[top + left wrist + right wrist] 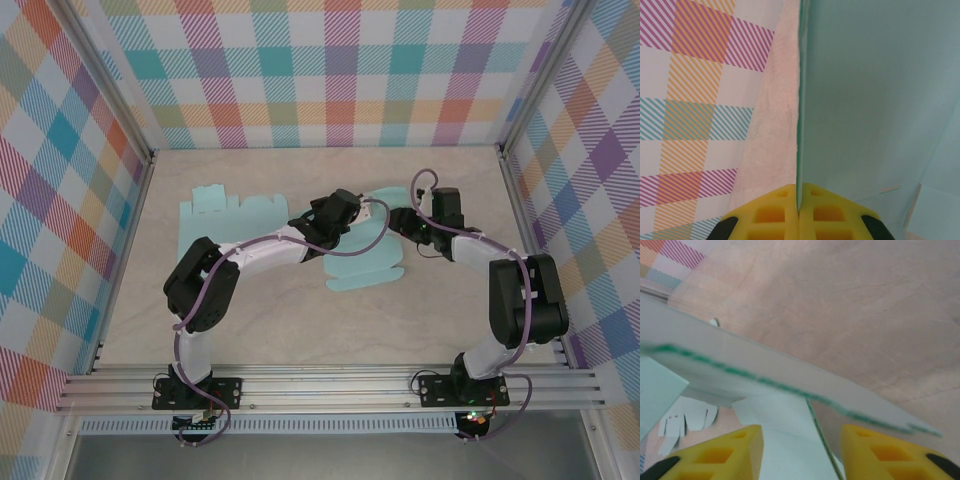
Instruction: Fold the paper box
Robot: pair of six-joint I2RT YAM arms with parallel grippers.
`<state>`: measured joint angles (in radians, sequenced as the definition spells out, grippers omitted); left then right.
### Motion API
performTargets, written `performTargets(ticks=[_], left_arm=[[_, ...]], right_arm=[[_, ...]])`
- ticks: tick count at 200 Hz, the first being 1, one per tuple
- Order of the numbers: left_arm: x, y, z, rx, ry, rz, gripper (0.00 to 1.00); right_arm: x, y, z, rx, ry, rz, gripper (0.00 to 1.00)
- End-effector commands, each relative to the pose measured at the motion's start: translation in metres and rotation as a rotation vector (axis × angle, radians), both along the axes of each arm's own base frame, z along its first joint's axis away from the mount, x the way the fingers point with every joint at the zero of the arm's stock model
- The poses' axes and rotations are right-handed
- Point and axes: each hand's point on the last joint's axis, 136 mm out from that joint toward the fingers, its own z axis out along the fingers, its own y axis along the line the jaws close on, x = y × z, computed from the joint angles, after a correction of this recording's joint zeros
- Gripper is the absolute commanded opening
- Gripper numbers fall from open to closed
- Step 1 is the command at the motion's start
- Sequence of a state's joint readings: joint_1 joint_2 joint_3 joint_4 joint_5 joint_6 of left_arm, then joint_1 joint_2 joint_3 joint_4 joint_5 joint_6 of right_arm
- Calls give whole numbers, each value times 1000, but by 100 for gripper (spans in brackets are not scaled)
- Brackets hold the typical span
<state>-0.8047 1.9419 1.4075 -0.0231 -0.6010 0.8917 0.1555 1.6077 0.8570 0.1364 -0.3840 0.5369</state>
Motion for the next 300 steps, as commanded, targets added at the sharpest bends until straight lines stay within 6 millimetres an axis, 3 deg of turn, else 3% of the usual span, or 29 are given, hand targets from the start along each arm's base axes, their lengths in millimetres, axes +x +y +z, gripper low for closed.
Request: performTargets(ticks=[1, 28, 81, 133, 168, 204, 242, 263, 300], left_arm=[[-2, -4, 14, -9, -29, -2, 0], [-1, -6, 12, -9, -26, -1, 0], [1, -11, 13, -25, -17, 0, 0], [-2, -15, 8, -23, -7, -3, 0], [-2, -14, 5, -5, -12, 3, 0], [3, -4, 6, 60, -103, 20, 0], [9, 0, 7, 118, -209, 17, 0], [10, -1, 1, 139, -218, 4, 0], [11, -8, -10, 189, -226, -39, 0]], right_arm=[[5, 7, 22, 56, -69, 32, 40], [2, 10, 26, 100, -76, 28, 33], [10, 22, 6, 177, -21, 17, 22], [15, 42, -1, 210, -9, 38, 21], [15, 41, -8, 200, 28, 18, 22], [0, 21, 2, 82, 23, -27, 31], [-20, -17, 18, -15, 26, -116, 37], [-29, -41, 36, -24, 2, -173, 41], [-28, -83, 56, -40, 7, -249, 44]])
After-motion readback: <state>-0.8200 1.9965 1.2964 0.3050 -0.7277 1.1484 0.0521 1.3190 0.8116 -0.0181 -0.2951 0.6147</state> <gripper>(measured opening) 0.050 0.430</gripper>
